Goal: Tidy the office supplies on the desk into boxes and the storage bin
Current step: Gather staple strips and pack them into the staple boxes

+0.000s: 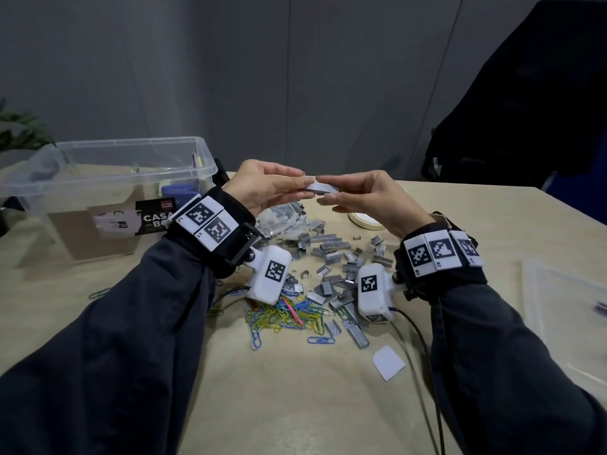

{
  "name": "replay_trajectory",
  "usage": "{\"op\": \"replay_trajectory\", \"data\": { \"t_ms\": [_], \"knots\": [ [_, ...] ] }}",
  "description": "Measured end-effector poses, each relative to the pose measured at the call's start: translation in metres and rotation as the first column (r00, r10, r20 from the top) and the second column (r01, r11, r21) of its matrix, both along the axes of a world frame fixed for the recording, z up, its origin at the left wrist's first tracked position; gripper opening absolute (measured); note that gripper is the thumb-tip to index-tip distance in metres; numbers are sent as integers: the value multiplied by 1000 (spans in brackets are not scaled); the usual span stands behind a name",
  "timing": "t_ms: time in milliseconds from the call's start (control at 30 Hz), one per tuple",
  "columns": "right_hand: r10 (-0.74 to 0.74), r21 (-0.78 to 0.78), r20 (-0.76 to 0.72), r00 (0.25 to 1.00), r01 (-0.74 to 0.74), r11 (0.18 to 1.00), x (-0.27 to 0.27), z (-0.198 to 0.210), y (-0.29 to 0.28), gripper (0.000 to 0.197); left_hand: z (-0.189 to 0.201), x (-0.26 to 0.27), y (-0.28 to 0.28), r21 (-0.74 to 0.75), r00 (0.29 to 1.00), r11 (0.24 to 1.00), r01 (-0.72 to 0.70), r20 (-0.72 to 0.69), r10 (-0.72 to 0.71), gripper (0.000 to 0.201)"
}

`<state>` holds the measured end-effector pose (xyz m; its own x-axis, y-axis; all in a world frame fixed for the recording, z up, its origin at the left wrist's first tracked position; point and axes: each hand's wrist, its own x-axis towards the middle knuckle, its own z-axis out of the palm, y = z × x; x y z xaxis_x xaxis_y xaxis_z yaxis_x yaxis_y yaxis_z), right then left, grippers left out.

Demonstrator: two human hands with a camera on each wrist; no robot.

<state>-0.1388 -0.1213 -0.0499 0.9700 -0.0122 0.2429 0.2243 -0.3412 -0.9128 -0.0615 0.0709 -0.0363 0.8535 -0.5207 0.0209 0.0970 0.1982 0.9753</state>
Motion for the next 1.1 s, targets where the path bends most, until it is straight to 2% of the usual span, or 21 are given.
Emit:
{"op": "replay_trajectory", "data": {
  "t_ms": [67,200,267,367,600,667,733,867,933,1100],
  "knots": [
    [-41,82,27,999,38,996,1,0,1,41,-1,1,0,-7,1000,1000,-30,9,30,36],
    [-178,235,97,979,152,960,5,-3,5,19,-3,0,-4,-14,997,998,-58,40,59,35],
    [-178,242,90,980,152,958,5,-4,5,17,-4,-1,-8,-11,994,997,-81,78,82,30],
    [-155,219,82,984,134,966,0,1,2,23,-4,-3,-12,-10,990,996,-84,116,85,21],
    [-309,223,68,949,288,931,-21,21,-17,17,0,-16,-37,-50,983,999,-13,184,22,19],
    [-372,189,41,927,359,914,-33,27,-28,14,3,-20,-52,17,969,1000,1,245,-6,24],
    [-480,171,23,877,469,866,-45,31,-43,13,3,-23,-72,144,938,990,6,342,-56,30],
    [-696,123,29,718,688,715,-62,32,-71,8,4,-27,-112,439,786,898,-10,559,-265,33],
    [-741,97,14,671,737,669,-69,31,-81,11,6,-29,-126,529,725,849,7,582,-369,38],
    [-739,-26,-69,670,740,672,-81,30,-90,4,6,-35,-152,707,672,707,14,517,-530,49]
  ]
}}
